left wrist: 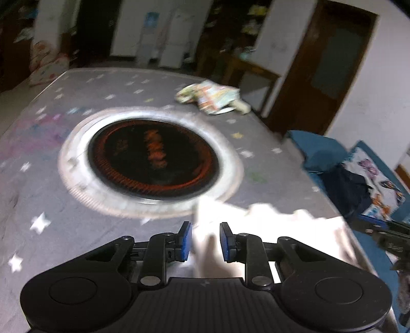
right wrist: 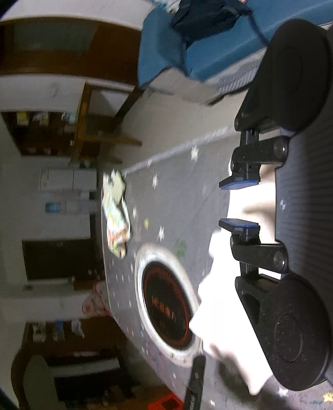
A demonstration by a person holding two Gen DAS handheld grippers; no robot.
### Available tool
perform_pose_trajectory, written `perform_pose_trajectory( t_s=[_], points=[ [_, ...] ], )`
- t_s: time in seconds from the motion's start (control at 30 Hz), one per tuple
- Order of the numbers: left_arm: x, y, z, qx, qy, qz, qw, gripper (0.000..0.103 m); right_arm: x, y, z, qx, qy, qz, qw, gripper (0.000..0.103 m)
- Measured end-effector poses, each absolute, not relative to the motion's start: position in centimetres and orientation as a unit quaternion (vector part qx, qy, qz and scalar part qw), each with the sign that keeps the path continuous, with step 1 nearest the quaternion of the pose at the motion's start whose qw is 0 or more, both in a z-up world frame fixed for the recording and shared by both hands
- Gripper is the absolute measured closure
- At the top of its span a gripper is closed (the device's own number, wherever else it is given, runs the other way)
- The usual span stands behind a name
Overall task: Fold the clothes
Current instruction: 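Lower the fold onto the sweatshirt and open both grippers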
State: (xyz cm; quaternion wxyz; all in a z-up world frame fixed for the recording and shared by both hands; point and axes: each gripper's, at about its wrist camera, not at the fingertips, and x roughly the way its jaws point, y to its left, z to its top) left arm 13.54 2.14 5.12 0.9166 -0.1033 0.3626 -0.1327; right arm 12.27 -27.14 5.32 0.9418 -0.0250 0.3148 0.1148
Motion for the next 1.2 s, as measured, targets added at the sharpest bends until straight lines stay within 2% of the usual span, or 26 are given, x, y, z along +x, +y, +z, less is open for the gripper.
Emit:
perform_pose_trajectory(
  t_s=[0.27, 0.53, 0.6, 0.93, 1.2],
  points=[
    [15.7, -2.8, 3.9, -0.083, 0.383, -0.194, 0.900, 0.078, 14.5, -22.7, 2.9, -0.050, 0.341, 0.162, 0.925, 0.075],
    [17.6, -3.9, 1.9, -0.079, 0.397, -0.188, 0.895, 0.078, 15.3, -22.2, 1.5, -0.066, 0.351, 0.165, 0.920, 0.071],
    [17.2, -3.8, 2.2, -0.077, 0.391, -0.190, 0.897, 0.076, 14.8, -22.4, 2.0, -0.065, 0.348, 0.170, 0.920, 0.067],
    [10.5, -3.4, 3.9, -0.021, 0.351, -0.207, 0.913, 0.076, 8.3, -22.6, 3.7, -0.071, 0.340, 0.208, 0.914, 0.063],
    [7.0, -3.8, 2.7, 0.006, 0.355, -0.197, 0.914, 0.076, 5.0, -21.5, 2.9, -0.102, 0.339, 0.202, 0.913, 0.057]
  ],
)
